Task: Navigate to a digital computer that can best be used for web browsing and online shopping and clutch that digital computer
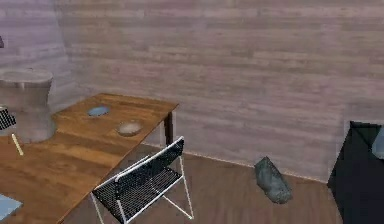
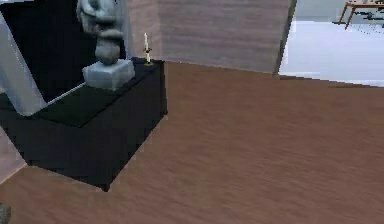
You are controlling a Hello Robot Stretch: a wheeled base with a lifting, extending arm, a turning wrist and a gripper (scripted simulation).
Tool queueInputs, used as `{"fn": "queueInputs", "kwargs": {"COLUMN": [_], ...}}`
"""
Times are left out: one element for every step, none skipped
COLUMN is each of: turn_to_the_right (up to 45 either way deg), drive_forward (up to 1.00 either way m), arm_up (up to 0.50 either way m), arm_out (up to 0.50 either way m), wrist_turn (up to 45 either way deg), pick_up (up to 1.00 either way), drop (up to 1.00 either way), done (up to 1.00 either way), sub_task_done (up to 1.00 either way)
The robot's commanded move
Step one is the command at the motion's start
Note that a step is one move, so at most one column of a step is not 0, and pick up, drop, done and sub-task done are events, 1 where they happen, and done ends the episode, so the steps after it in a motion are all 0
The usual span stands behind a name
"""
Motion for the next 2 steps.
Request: {"fn": "queueInputs", "kwargs": {"turn_to_the_right": [0.0, -45.0], "drive_forward": [0.1, 0.0], "arm_up": [0.0, 0.0], "arm_out": [0.0, 0.0], "wrist_turn": [0.0, 0.0], "pick_up": [0.0, 0.0], "drop": [0.0, 0.0], "done": [0.0, 0.0], "sub_task_done": [0.0, 0.0]}}
